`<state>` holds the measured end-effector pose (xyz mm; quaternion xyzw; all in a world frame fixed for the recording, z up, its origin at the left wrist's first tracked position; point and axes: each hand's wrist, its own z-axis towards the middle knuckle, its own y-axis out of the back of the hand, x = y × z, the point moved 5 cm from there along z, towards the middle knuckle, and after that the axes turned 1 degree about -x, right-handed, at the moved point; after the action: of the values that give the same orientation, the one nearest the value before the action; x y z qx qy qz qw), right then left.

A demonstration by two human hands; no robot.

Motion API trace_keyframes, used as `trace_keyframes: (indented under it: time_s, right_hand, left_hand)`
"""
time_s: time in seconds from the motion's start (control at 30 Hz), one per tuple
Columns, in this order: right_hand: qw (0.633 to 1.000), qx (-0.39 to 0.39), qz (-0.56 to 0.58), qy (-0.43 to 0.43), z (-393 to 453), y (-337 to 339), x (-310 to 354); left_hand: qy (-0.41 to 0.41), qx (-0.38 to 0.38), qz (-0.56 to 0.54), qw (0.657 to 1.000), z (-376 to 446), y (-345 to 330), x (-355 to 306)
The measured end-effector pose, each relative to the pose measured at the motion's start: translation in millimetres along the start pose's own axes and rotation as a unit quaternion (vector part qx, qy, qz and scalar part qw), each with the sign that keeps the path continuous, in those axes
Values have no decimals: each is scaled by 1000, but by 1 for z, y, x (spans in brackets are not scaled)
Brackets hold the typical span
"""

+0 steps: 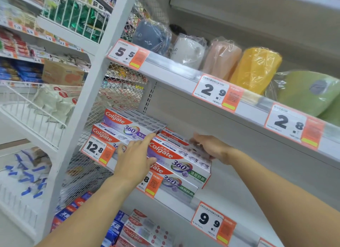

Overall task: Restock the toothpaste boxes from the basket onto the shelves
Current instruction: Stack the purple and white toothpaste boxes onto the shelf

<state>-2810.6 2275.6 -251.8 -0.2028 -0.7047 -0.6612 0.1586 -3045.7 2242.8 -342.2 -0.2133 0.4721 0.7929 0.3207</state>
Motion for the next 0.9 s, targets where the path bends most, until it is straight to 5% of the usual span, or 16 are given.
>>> trace_keyframes:
  time_s: [0.27, 0.67, 0.9]
  right_hand:
    - [999, -28, 17, 43, 15, 15, -32]
    - [990, 48, 122, 43, -18, 13, -35]
    - [992, -5, 107, 65, -24, 0, -35]
  left_hand:
    - [-8, 2, -6, 1000, 0, -1, 4]
    - [0, -1, -4, 1000, 0, -3, 2]
    - [7, -3, -14, 1000, 0, 1, 0]
